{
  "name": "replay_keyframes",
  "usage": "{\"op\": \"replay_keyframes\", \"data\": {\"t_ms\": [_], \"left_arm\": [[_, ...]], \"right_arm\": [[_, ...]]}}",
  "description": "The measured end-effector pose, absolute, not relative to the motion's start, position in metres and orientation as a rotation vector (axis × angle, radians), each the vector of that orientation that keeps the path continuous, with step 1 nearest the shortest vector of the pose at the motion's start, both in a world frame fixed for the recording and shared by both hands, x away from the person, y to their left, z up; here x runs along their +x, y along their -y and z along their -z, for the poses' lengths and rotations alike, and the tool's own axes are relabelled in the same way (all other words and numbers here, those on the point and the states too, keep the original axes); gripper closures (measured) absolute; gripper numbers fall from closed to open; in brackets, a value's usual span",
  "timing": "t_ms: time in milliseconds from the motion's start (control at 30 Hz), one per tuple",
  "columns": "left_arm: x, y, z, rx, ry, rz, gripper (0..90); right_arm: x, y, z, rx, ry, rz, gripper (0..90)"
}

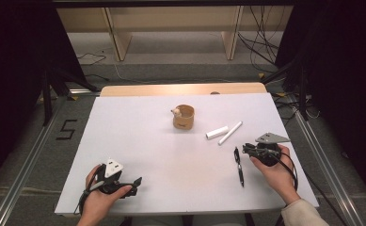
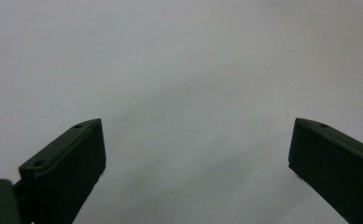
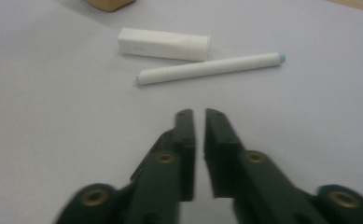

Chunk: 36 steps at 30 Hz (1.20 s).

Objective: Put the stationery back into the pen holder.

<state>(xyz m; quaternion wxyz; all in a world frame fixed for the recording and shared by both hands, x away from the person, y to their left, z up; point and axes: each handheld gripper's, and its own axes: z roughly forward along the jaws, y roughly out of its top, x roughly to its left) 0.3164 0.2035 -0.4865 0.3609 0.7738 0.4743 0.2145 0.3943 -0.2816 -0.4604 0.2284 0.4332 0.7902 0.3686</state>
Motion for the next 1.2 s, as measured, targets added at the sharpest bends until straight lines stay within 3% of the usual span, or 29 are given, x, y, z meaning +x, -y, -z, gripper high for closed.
{"op": "replay_keyframes", "data": {"t_ms": [67, 600, 1200], "left_arm": [[0.317, -0.203, 0.486, 1.995, -1.22, -0.551, 3.6], [0.318, -0.203, 0.488, 1.999, -1.221, -0.547, 3.6], [0.318, -0.202, 0.487, 2.0, -1.22, -0.547, 3.6]], "right_arm": [[0.401, 0.279, 0.458, 1.164, -2.216, -0.997, 90.0], [0.455, 0.242, 0.464, 1.027, -2.486, -0.785, 90.0], [0.458, 0.248, 0.47, 1.06, -2.526, -0.667, 90.0]]}}
